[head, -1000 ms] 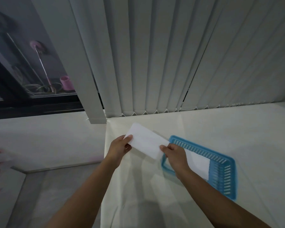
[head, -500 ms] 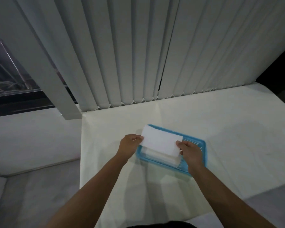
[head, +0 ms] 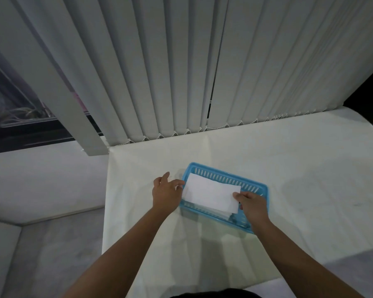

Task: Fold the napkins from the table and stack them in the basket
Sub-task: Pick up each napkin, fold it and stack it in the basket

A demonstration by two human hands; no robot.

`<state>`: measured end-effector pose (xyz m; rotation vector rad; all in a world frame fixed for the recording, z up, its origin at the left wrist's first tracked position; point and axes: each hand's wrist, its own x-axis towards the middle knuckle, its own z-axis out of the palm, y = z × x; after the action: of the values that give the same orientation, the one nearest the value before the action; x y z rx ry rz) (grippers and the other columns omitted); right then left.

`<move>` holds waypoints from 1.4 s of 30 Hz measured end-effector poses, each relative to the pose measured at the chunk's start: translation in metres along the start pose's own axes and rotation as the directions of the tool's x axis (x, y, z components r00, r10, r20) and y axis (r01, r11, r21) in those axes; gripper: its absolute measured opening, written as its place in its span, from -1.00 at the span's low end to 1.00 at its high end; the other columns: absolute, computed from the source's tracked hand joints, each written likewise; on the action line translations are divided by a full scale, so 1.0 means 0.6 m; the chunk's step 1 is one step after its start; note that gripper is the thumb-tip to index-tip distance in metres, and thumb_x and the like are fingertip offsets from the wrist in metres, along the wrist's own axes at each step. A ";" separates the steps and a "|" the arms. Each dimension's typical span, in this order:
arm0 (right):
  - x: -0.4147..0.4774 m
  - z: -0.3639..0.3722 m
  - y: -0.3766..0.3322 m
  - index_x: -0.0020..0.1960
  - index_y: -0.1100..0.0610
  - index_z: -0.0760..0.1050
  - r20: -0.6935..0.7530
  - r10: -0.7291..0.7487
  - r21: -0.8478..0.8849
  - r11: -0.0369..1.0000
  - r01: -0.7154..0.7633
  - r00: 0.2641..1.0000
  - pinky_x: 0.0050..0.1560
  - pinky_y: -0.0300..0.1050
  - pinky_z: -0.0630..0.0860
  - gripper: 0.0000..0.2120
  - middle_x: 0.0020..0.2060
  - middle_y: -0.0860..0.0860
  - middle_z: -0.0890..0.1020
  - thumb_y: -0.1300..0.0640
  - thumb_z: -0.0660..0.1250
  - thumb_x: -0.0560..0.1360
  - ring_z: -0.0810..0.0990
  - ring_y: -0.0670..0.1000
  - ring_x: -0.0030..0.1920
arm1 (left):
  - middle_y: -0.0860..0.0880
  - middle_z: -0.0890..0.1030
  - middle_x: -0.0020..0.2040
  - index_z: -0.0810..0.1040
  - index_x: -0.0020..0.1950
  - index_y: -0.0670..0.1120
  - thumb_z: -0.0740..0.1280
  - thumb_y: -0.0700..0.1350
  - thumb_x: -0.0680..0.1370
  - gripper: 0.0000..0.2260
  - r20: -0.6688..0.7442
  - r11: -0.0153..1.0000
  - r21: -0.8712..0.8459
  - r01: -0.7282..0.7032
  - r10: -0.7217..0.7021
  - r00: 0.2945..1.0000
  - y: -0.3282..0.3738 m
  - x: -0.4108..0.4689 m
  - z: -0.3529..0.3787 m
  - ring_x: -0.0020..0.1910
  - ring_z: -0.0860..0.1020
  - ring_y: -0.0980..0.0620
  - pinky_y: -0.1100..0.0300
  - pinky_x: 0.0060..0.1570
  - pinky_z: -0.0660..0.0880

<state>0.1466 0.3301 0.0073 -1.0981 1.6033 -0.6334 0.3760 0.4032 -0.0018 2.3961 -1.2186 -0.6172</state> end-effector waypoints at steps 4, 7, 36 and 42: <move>-0.001 0.010 -0.004 -0.31 0.15 0.57 0.013 0.015 0.015 1.000 -0.016 1.000 -0.19 -0.07 0.43 -0.82 -0.36 0.09 0.57 0.18 0.43 0.46 0.45 0.00 -0.37 | -0.05 0.20 0.54 0.57 0.22 0.14 0.13 -0.02 0.62 -0.72 0.051 0.998 0.064 0.018 -0.021 0.998 0.012 -0.002 -0.004 0.47 0.14 -0.11 0.01 0.42 0.25; -0.005 0.015 -0.004 -0.31 0.13 0.56 0.000 0.026 0.035 0.999 -0.026 1.000 -0.24 -0.11 0.40 -0.82 -0.40 0.04 0.55 0.19 0.41 0.47 0.45 -0.02 -0.39 | -0.07 0.18 0.54 0.56 0.25 0.13 0.09 -0.02 0.63 -0.69 0.067 0.993 0.115 0.007 -0.014 0.998 0.016 -0.004 -0.004 0.48 0.14 -0.13 0.00 0.42 0.22; -0.006 0.024 0.004 0.14 0.20 0.58 -0.057 -0.049 -0.110 0.993 0.043 0.997 0.06 -0.02 0.50 -0.71 0.00 0.11 0.61 0.15 0.45 0.44 0.59 0.11 0.00 | -0.06 0.15 0.56 0.49 0.32 0.15 0.13 0.02 0.62 -0.69 0.147 0.982 0.181 -0.045 0.018 0.989 0.013 -0.002 -0.009 0.50 0.10 -0.13 -0.01 0.44 0.16; -0.017 0.016 0.018 0.54 -0.04 0.11 0.142 -0.366 -0.637 0.677 0.368 0.920 0.48 0.05 0.07 -0.29 0.57 0.00 0.05 -0.16 0.32 0.49 0.10 0.11 0.51 | -0.05 0.13 0.56 0.21 0.49 0.14 0.16 0.04 0.59 -0.55 0.078 0.949 0.236 -0.210 0.197 0.977 0.014 -0.003 0.001 0.47 0.16 -0.15 -0.04 0.42 0.20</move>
<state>0.1524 0.3449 -0.0002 -1.9871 1.6541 -0.3052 0.3693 0.3999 0.0022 2.4142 -1.6245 -0.4957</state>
